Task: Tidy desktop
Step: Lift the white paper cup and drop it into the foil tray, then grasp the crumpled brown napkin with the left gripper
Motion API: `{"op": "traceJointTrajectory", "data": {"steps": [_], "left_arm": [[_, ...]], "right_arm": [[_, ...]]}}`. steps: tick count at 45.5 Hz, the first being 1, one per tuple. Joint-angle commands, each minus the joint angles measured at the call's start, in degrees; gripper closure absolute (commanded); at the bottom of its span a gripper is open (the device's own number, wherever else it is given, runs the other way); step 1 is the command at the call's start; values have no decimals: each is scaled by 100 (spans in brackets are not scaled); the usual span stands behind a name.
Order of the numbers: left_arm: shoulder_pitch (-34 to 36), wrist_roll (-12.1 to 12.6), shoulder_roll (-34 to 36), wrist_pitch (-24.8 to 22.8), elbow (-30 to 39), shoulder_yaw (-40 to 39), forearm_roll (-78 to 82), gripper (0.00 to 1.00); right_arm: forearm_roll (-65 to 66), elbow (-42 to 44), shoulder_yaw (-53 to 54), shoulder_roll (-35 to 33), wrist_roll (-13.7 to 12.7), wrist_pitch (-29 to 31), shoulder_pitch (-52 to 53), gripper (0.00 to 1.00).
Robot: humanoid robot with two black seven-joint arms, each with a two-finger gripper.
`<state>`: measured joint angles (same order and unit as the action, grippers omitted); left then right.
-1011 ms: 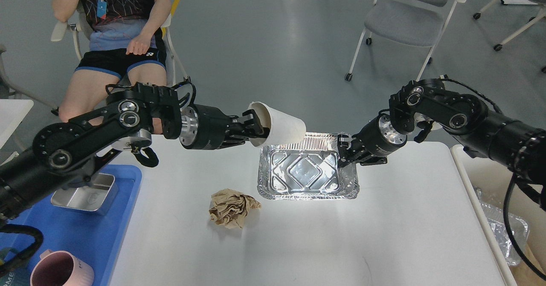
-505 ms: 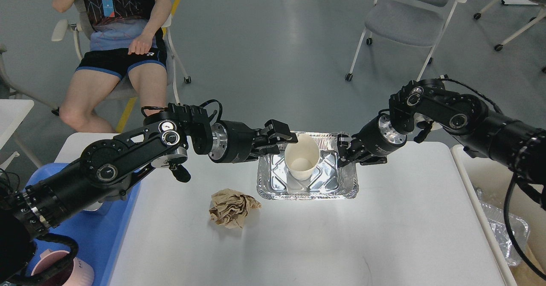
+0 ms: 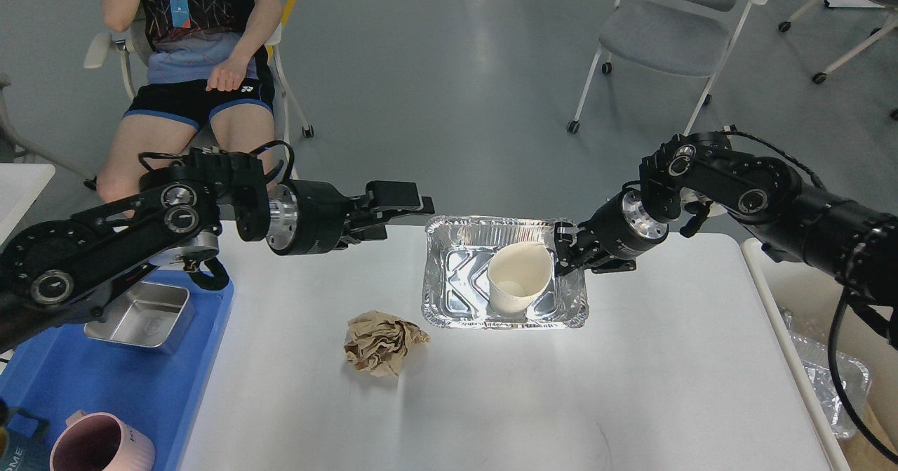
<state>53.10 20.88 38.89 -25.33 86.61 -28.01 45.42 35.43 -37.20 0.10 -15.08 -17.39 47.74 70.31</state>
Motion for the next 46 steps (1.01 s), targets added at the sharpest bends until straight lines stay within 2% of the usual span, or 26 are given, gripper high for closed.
{"op": "traceJointTrajectory", "data": {"steps": [1,6,12,21,31,37,38,46], "left_arm": [[-352,-31,1215,-60,593,6,-16,5],[-669,-49,2183,-306,761,-20,-16,5],[-722,-49,2940,-517,761,-11,-16,6],[-827,-40,2967,-430,735,59,-16,6],[-1249,30,1492,291,243,234,90,6],[-1249,30,587,432,-363,463,99,6],[-1249,30,280,458,-599,481,99,6],[-1267,-5,-829,476,-1751,621,99,6]], "right_arm": [[-10,-6,16,-4,-1,-10,-9,100],[-10,2,16,5,-1,-10,-9,100],[-1,2,16,49,-1,-10,-18,100],[-1,2,16,84,-1,-10,-18,100],[-1,-32,16,84,-1,-71,-9,100],[-1,-164,16,40,-1,-133,-9,100],[-1,-199,16,31,-1,-142,-9,100],[-1,-200,16,22,-1,-159,-18,100]]}}
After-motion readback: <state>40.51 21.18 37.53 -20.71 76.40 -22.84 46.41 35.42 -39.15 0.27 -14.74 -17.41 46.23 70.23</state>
